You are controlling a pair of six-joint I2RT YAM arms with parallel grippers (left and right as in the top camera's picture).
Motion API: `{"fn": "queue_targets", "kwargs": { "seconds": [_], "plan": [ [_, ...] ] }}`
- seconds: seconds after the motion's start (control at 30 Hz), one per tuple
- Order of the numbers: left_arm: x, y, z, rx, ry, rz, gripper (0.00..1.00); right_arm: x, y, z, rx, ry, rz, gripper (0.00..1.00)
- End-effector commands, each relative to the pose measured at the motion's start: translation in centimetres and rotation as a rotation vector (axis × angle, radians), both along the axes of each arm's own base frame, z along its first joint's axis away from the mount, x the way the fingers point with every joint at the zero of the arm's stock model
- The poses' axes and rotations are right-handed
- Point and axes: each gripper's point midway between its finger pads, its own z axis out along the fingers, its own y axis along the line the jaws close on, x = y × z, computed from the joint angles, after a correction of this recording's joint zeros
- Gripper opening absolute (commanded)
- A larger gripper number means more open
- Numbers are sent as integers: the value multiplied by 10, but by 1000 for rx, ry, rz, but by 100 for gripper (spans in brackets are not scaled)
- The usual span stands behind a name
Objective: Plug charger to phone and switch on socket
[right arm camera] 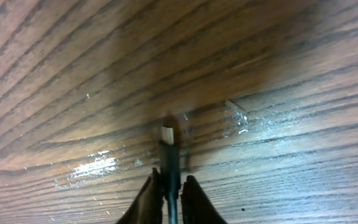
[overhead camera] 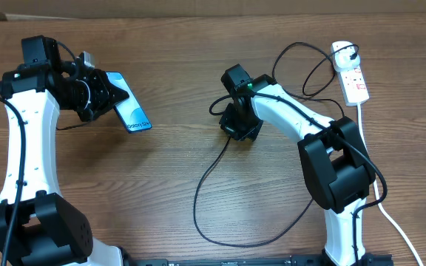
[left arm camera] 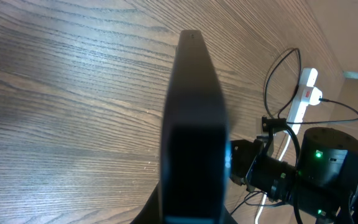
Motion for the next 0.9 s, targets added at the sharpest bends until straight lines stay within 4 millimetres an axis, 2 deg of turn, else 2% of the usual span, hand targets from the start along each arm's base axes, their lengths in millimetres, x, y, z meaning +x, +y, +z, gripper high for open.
{"fn": "queue_targets", "kwargs": {
  "seconds": [0.0, 0.17, 0.3, 0.43, 0.5, 0.6, 0.63, 0.77, 0.87],
  "plan": [
    [1, -4, 12, 6, -52, -32, 4, 2, -2, -3, 0, 3, -4, 5],
    [2, -4, 12, 6, -52, -32, 4, 1, 0, -3, 7, 6, 3, 4],
    [4, -8, 16, -16, -74, -48, 4, -4, 11, 3, 84, 17, 89, 4],
    [9, -36, 45, -162, -255, -219, 4, -9, 25, 28, 205, -9, 204, 4],
    [8, -48, 62, -236, -350, -299, 4, -12, 36, 50, 299, -40, 283, 4],
    [8, -57, 80, -322, -428, -350, 4, -23, 51, 93, 447, -98, 397, 4],
    [5, -63, 98, -412, -485, -384, 4, -36, 62, 133, 579, -161, 508, 4],
    [-11, -71, 148, -660, -646, -502, 4, -73, 75, 206, 844, -267, 708, 4],
    [-11, -69, 154, -718, -588, -473, 4, -97, 76, 250, 998, -328, 799, 4]
  ]
}}
